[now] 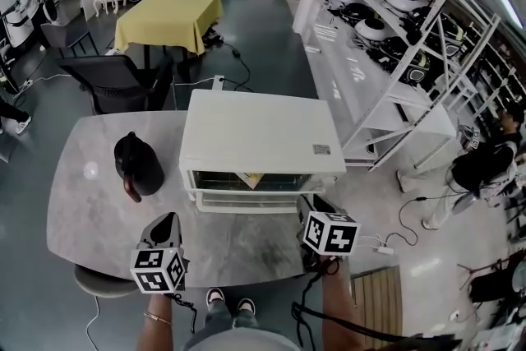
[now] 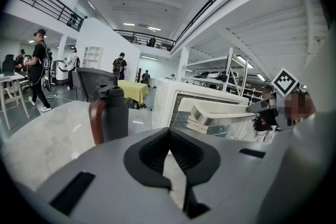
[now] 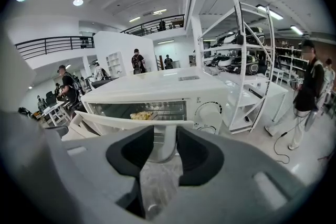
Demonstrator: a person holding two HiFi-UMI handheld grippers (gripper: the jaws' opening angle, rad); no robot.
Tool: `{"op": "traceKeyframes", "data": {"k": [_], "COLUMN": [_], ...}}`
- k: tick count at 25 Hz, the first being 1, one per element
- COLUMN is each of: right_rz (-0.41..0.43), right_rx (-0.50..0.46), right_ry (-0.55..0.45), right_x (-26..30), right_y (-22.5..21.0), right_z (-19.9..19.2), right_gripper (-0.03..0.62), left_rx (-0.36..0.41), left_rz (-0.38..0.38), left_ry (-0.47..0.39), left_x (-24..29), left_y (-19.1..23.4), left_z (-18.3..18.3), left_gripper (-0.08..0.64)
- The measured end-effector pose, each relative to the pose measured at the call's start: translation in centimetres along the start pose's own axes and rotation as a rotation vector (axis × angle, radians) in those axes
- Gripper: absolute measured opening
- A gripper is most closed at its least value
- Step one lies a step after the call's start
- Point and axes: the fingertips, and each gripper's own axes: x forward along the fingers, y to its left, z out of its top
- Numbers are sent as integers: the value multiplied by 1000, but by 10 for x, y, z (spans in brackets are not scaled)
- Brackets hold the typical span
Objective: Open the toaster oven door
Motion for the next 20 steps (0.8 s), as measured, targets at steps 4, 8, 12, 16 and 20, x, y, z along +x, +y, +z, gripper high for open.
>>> {"op": "traceKeyframes", "data": {"k": [4,8,12,16,20], "right_rz": [6,11,12,14,16], "right_rx": [-16,-19,-21,-19,-11], "right_ry": [3,12,13,16,30], "right_x": [-4,-11,-16,-19,-24], "right_y": [0,-2,-3,-3,-4], "right_z": [-8,-14,-21,-27,-33], "right_gripper": [140,107,100,94,87], "left_rx": [0,2,6,9,8], "left_rz": [-2,-1,0,4,6], "left_ry": [1,3,4,4,2], "left_x": [-5,-11,-17,-22,-26], "left_y": [-3,-5,-7,-7,-8], "left_z": [-3,-3,-5,-6,-5], "left_gripper": [5,5,5,5,5]}}
